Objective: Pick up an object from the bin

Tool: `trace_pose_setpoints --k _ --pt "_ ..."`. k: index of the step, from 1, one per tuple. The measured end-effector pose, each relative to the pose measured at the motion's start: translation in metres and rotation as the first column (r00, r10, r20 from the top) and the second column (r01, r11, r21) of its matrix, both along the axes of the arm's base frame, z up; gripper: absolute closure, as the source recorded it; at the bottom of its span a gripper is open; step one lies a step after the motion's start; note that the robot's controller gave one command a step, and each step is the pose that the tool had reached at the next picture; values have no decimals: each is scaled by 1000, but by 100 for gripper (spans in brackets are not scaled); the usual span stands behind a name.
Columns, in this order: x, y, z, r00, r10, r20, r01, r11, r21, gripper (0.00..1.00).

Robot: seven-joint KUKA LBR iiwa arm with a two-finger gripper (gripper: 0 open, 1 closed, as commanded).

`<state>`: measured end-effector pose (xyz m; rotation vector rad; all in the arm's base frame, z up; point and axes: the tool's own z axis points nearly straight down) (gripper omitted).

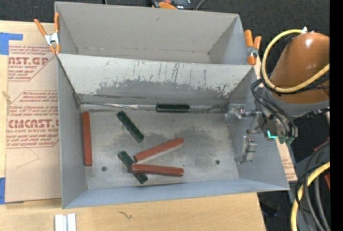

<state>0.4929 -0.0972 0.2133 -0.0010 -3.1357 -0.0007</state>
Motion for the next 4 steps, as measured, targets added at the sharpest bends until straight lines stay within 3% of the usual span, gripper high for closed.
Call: trace_pose_setpoints --k 1,2,3,4 --pt "43 81 -46 995 99 6 -99 995 3 0" --pt "61 109 -148 972 236 3 -236 972 2 0" --pt "62 108 -144 972 235 7 -235 972 -1 100" --pt "72 83 -3 978 210 16 -210 978 -4 100"
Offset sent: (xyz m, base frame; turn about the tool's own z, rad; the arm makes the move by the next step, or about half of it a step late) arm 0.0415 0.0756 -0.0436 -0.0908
